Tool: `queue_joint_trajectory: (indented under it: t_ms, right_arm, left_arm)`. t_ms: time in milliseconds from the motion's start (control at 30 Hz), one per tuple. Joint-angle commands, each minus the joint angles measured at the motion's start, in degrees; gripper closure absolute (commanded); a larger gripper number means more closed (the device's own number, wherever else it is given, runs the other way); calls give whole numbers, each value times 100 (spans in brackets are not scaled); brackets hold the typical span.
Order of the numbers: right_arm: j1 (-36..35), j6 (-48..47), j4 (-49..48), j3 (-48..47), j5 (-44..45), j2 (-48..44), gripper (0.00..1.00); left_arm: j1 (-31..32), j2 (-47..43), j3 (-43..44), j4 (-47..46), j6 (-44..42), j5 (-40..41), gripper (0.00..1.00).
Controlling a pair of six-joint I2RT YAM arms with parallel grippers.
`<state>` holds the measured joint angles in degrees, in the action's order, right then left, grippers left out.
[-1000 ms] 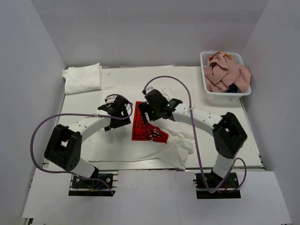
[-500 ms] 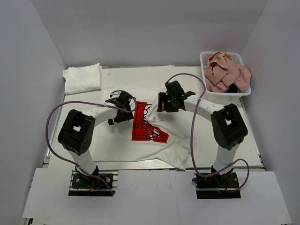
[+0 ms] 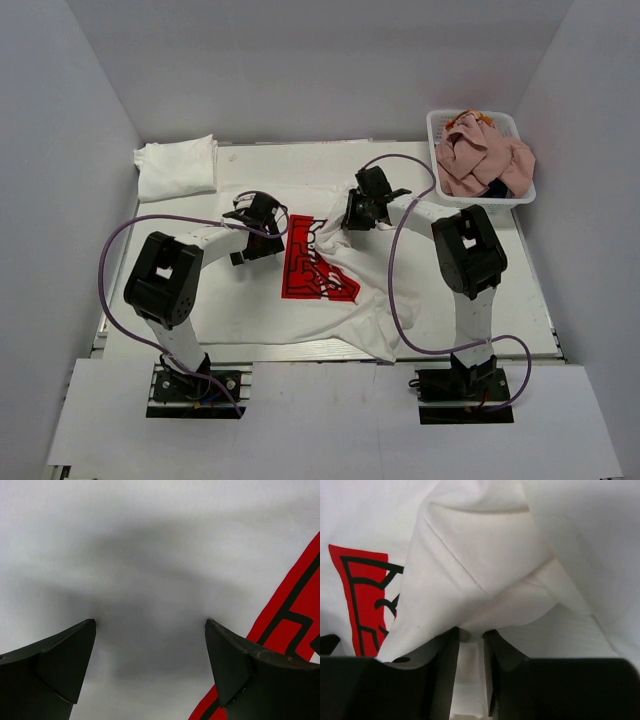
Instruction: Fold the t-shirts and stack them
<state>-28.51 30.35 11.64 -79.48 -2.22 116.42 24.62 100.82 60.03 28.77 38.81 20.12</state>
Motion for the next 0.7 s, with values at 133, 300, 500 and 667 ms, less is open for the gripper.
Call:
queue_joint_trajectory:
  t_ms: [133,300,500,667]
  right_arm:
    - [179,-98,-225,-234,502,-92,94]
    - [250,-538,1059,-726,1450,-356,100]
    - [531,-1180,2269,-1181,3092,-603,100]
    - [987,-1768,2396,-1254,3659,-726,99]
  left_arm:
    - [-98,166,-237,154,-49,220,0]
    - [-203,640,-185,427,-5,527,0]
    - [-440,817,-185,533,57,537,0]
    - [-555,922,-185,533,4,537,0]
